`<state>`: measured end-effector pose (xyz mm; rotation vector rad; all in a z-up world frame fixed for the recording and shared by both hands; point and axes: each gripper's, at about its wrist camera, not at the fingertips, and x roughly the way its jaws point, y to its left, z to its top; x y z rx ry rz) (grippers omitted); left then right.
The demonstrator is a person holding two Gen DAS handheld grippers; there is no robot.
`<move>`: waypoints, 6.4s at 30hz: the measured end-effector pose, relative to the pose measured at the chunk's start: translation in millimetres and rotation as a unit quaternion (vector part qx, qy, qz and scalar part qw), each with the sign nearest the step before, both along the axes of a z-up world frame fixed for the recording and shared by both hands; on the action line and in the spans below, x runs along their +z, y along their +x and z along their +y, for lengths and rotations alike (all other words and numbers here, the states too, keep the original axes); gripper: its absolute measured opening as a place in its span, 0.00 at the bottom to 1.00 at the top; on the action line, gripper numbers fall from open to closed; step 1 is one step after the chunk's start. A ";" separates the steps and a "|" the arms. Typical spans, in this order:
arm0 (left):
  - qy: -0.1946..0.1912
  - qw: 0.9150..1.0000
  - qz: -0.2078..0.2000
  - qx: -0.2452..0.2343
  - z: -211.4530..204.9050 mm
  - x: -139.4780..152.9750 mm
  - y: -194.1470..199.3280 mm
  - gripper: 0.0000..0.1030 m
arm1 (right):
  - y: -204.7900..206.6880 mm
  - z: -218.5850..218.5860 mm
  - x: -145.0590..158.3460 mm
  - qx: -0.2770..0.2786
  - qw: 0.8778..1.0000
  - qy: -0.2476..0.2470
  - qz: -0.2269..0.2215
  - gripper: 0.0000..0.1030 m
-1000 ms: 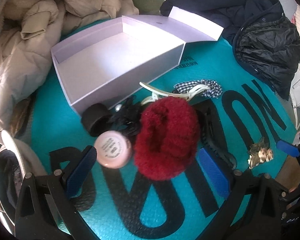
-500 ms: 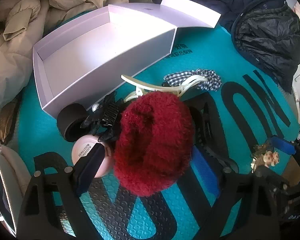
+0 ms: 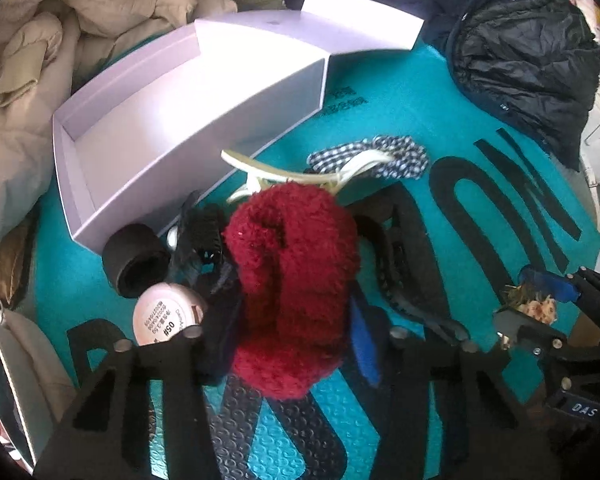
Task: Organize objects
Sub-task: 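Grasp the red fuzzy scrunchie with the left tool while the right tool grasps the gold flower clip, then carry the red scrunchie into the white box with the left tool while the right tool carries the gold clip, then open both tools to release the scrunchie and gold clip, then withdraw, then grasp the pink round compact with the left tool while the right tool grasps the black hair clip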
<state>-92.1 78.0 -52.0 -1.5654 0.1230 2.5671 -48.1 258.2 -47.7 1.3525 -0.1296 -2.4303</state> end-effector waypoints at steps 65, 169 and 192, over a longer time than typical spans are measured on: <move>-0.008 0.996 0.081 0.029 -154.7 83.5 -145.6 0.30 | -202.0 -143.8 105.1 0.163 0.979 -0.038 0.117 0.54; -0.005 0.990 0.046 0.133 -101.3 103.8 4.6 0.71 | -88.4 -106.9 107.6 0.166 0.974 0.065 0.142 0.68; 0.013 0.993 0.007 0.118 -98.0 45.6 27.5 0.71 | -61.5 -78.3 52.5 0.122 0.988 0.060 0.080 0.68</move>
